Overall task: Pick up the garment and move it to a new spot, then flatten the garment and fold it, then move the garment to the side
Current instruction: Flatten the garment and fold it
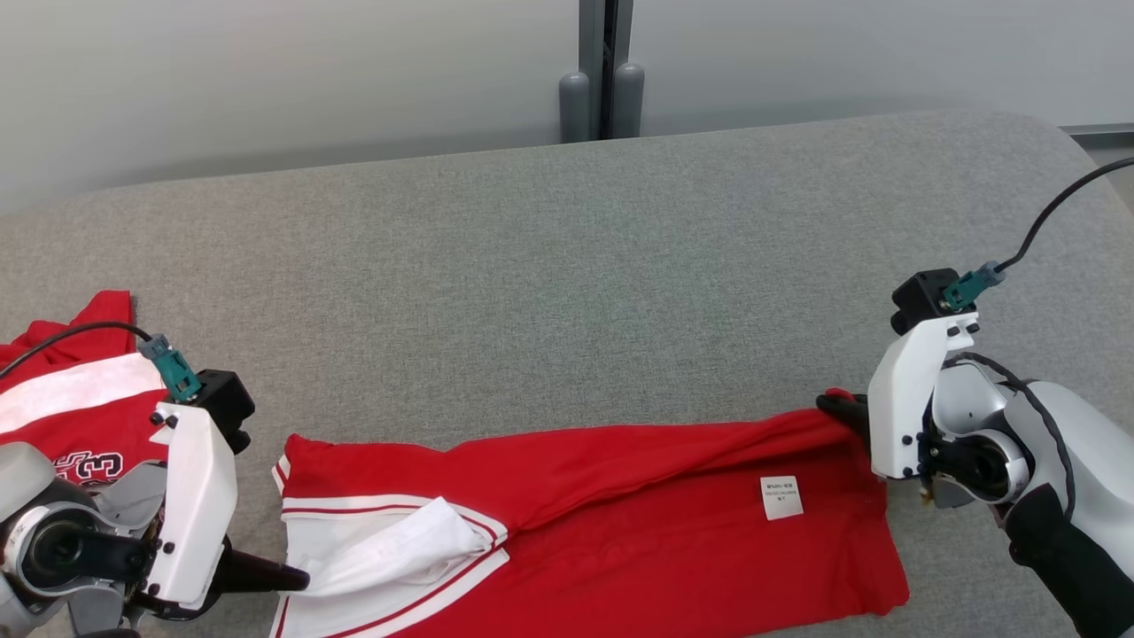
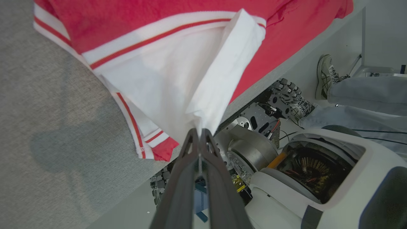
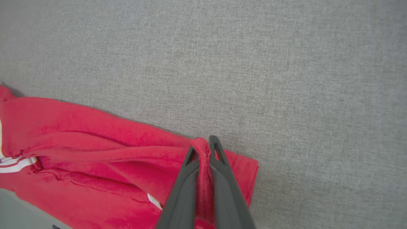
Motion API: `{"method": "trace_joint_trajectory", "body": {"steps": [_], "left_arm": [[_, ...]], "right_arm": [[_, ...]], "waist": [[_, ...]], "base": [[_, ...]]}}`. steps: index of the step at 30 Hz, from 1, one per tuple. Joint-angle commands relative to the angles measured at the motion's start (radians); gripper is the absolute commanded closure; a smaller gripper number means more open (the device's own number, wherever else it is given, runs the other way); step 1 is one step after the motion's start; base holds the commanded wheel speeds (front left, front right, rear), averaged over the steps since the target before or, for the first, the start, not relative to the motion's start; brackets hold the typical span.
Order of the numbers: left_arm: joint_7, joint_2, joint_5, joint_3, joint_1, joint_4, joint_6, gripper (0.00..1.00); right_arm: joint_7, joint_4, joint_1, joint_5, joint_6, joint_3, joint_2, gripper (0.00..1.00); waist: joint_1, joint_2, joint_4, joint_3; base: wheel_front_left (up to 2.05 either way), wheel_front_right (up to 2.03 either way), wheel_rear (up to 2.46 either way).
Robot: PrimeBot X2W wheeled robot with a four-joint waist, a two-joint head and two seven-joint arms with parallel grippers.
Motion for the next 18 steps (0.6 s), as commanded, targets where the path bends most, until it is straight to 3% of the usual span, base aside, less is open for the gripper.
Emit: {"method": "trace_joint_trajectory", "body": {"steps": [1,14,15,16,17,18], "left_arm": [[0.004,-0.003,0.003,0.001,0.018,-0.001,0.003,1.00],[0.019,-0.008,-0.001,0.001,0.028,0.004,0.010,1.00],[0.020,-0.009,-0.002,0.001,0.031,0.005,0.010,1.00],[0.022,-0.010,-0.002,0.001,0.033,0.005,0.011,1.00],[0.022,-0.010,0.000,0.001,0.036,0.005,0.012,0.94],[0.020,-0.012,0.002,0.001,0.038,0.007,0.012,0.55]], "right_arm": [[0.008,-0.009,0.009,0.012,0.001,0.008,-0.009,1.00],[0.089,0.016,-0.003,0.044,0.001,0.035,-0.033,1.00],[0.093,0.021,-0.005,0.044,0.000,0.035,-0.031,0.96],[0.097,0.024,-0.005,0.043,0.000,0.034,-0.028,0.63],[0.101,0.027,-0.006,0.043,0.000,0.033,-0.025,0.27],[0.104,0.030,-0.007,0.042,0.000,0.032,-0.023,0.00]], "waist": [[0.0000,0.0000,0.000,0.002],[0.0000,0.0000,0.002,0.003],[0.0000,0.0000,0.001,0.003],[0.0000,0.0000,0.001,0.002],[0.0000,0.0000,0.001,0.002],[0.0000,0.0000,0.001,0.002]], "base": [[0.00,0.00,0.00],[0.00,0.00,0.00],[0.00,0.00,0.00],[0.00,0.00,0.00],[0.00,0.00,0.00],[0.00,0.00,0.00]]}}
